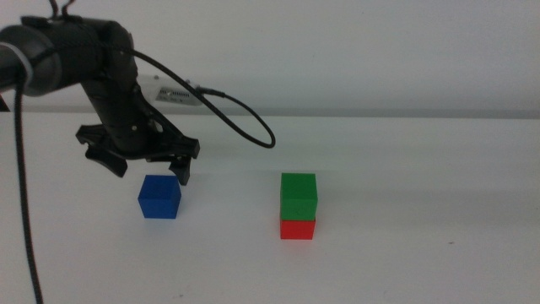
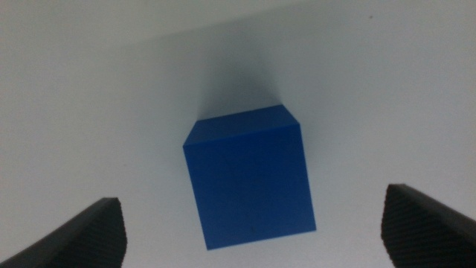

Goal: Stack red cubes first, then green, then blue cubes in a specific spot.

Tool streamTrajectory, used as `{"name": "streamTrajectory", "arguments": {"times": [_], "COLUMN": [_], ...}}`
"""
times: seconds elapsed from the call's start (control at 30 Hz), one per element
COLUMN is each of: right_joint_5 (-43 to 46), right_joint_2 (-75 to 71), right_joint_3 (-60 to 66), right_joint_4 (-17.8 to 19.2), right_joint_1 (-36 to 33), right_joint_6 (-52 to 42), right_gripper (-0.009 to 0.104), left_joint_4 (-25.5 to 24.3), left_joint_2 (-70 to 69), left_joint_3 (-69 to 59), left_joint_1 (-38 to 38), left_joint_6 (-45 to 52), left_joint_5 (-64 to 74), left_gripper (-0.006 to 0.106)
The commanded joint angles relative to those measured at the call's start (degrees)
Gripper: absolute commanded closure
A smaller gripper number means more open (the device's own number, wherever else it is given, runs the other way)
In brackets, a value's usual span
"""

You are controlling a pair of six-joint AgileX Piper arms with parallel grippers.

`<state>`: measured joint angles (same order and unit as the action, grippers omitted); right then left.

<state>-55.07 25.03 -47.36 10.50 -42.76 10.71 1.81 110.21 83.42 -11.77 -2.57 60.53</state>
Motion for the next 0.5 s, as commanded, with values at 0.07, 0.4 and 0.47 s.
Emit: {"name": "streamTrajectory", "arguments": {"times": [0.07,0.4,0.47], "right_joint_5": [0.61,0.61,0.61], "right_joint_2": [-0.12,-0.12,-0.12], "right_joint_3": [0.21,0.21,0.21], "right_joint_4": [0.82,0.82,0.82], "right_joint_1": [-0.03,-0.03,-0.03], "right_joint_6": [0.01,0.01,0.01], "right_gripper": [0.004,0.004,0.004], "left_joint_4": [0.5,0.5,0.5], "left_joint_2": [1.81,6.11,6.46], "left_joint_3": [0.25,0.21,0.21], "left_joint_1": [-0.28,-0.28,-0.28], "left_joint_6": [-2.08,-2.79,-2.9], "left_joint_5": [-1.32,-2.63,-3.13], "left_gripper": [0.01,0.01,0.01]}}
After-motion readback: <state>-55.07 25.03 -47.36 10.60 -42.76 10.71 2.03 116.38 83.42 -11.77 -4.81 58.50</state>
